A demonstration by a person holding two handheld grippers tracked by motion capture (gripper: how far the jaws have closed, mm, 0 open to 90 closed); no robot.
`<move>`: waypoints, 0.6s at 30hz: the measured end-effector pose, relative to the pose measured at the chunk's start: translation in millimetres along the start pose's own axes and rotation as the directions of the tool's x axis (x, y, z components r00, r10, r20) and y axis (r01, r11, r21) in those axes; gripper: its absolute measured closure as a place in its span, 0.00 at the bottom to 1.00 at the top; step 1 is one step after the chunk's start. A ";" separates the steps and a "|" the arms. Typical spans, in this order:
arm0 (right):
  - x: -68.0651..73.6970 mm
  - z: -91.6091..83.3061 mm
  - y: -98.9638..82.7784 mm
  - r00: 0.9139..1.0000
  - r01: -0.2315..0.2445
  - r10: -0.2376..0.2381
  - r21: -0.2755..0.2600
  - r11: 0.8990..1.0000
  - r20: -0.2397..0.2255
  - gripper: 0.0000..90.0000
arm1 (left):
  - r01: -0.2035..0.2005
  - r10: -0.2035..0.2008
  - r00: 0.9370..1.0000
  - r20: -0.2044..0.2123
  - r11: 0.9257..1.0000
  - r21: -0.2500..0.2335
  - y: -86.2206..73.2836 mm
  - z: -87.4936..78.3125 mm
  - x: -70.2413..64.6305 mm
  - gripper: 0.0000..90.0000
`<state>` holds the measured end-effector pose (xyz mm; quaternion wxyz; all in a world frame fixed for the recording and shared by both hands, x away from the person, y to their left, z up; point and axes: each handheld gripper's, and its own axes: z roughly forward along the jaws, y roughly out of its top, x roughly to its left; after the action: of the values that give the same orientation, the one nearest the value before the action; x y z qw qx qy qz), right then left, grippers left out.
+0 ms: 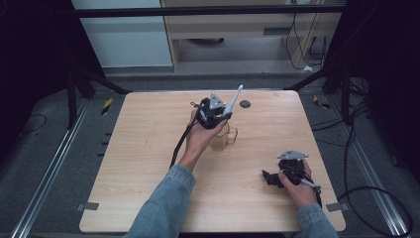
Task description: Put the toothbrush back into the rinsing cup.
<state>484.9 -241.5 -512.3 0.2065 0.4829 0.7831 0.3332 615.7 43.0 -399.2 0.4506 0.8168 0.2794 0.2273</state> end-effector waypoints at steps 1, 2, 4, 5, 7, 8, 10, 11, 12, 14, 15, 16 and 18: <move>0.0 0.0 -0.1 1.000 0.000 0.000 0.000 1.000 -0.001 0.01 | 0.001 -0.001 1.000 0.000 1.000 0.001 -0.7 -0.3 0.2 0.74; 0.0 0.1 -0.1 1.000 0.000 0.000 0.000 1.000 0.001 0.01 | 0.000 0.000 1.000 -0.001 1.000 0.002 -1.3 -0.9 0.4 0.74; 0.3 -0.2 0.1 1.000 -0.005 0.005 0.002 1.000 -0.002 0.01 | 0.001 -0.001 1.000 0.000 1.000 0.001 -2.2 -1.7 1.2 0.74; 0.1 0.0 0.0 1.000 -0.001 0.001 0.000 1.000 -0.002 0.01 | 0.003 -0.003 1.000 0.002 1.000 0.001 -2.7 -1.4 1.5 0.74; 0.0 -0.1 0.1 1.000 -0.001 0.001 0.001 1.000 -0.002 0.01 | 0.001 -0.001 1.000 0.002 1.000 0.002 -2.9 -1.4 1.3 0.74; 0.0 -0.1 0.0 1.000 -0.001 0.001 0.001 1.000 -0.002 0.01 | 0.000 0.000 1.000 0.001 1.000 0.002 -3.0 -1.5 0.9 0.74; 0.2 -0.1 0.0 1.000 -0.004 0.004 0.001 1.000 -0.001 0.01 | -0.002 0.002 1.000 0.000 1.000 0.002 -3.6 -1.7 0.2 0.74; 0.1 -0.1 0.0 1.000 -0.002 0.002 0.001 1.000 -0.002 0.01 | 0.000 0.000 1.000 0.001 1.000 0.002 -4.2 -1.4 -0.5 0.74; -0.1 0.2 -0.1 1.000 0.001 -0.001 -0.002 1.000 0.000 0.01 | -0.001 0.001 1.000 0.002 1.000 0.002 -4.9 -1.2 -0.8 0.74; 0.3 0.0 0.0 1.000 -0.005 0.005 0.000 1.000 -0.002 0.01 | -0.001 0.001 1.000 0.002 1.000 0.008 -6.2 -0.8 -0.7 0.74; 0.1 0.2 -0.1 1.000 -0.001 0.001 -0.001 1.000 0.000 0.01 | -0.003 0.003 1.000 0.002 1.000 0.013 -6.5 -1.2 -0.2 0.74; 0.3 -0.1 0.1 1.000 -0.006 0.006 0.001 1.000 -0.004 0.01 | 0.000 0.000 1.000 0.002 1.000 0.012 -6.9 -1.1 -0.1 0.74; 0.0 0.3 -0.1 1.000 0.000 0.000 -0.002 1.000 0.000 0.01 | 0.001 -0.001 1.000 0.002 1.000 0.011 -7.2 -1.1 -0.4 0.74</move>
<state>485.0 -241.5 -512.6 0.2068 0.4826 0.7828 0.3339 612.9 46.5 -404.9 0.4467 0.8194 0.2806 0.2246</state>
